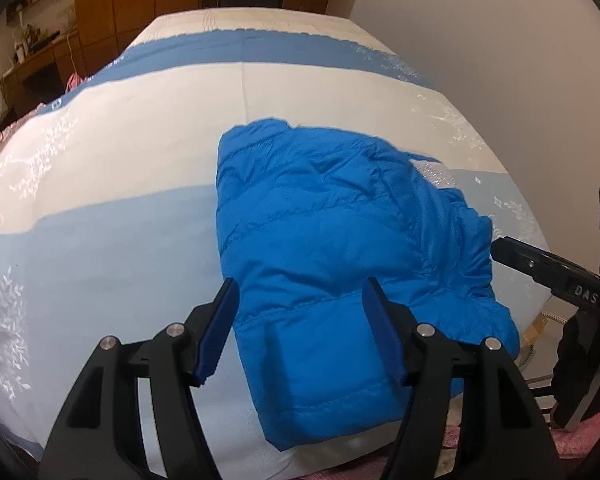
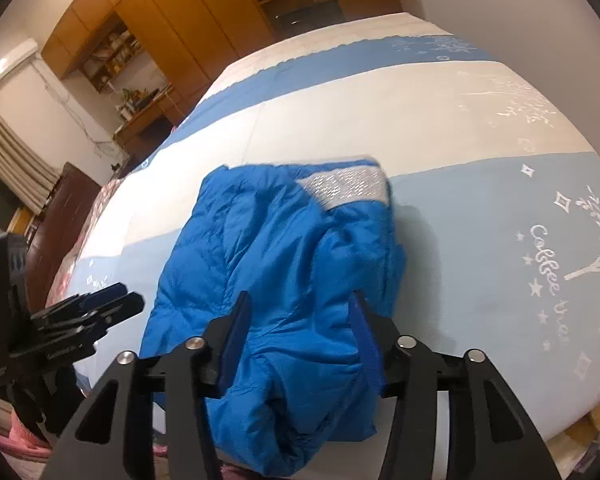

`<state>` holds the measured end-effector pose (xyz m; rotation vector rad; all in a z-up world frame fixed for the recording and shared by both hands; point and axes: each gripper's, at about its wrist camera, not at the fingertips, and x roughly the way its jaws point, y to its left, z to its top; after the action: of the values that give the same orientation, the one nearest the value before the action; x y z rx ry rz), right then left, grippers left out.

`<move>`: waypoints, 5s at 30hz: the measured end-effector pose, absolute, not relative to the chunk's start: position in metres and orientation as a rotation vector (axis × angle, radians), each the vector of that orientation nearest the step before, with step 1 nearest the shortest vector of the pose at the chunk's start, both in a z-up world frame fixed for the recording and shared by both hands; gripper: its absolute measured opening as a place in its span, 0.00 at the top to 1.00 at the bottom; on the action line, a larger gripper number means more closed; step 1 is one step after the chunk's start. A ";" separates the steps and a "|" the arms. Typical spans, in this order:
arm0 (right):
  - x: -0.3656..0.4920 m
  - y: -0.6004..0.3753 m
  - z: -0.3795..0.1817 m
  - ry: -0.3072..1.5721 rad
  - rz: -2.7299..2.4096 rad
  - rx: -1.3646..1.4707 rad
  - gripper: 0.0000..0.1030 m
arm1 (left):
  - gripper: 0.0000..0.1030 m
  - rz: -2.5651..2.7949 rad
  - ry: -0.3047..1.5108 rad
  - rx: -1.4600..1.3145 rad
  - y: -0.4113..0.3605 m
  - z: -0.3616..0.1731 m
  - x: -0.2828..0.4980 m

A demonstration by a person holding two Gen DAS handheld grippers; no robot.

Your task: Fold large clothes

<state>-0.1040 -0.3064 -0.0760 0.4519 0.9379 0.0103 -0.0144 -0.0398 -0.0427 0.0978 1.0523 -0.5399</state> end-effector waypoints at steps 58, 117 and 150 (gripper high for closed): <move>-0.037 -0.364 -0.202 1.106 0.270 0.881 0.03 | 0.02 -0.880 1.316 -0.210 -0.025 -0.150 0.077; 0.171 -0.287 -0.197 1.155 0.439 0.821 0.40 | 0.19 -0.743 1.182 -0.321 0.096 -0.150 0.254; 0.061 -0.245 -0.138 1.185 0.137 0.476 0.28 | 0.16 -0.552 1.176 -0.153 0.092 -0.133 0.168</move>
<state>0.0610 -0.2446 -0.1384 0.4764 1.1846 0.1369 0.1678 0.0925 -0.1335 -0.1529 1.1757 -0.5517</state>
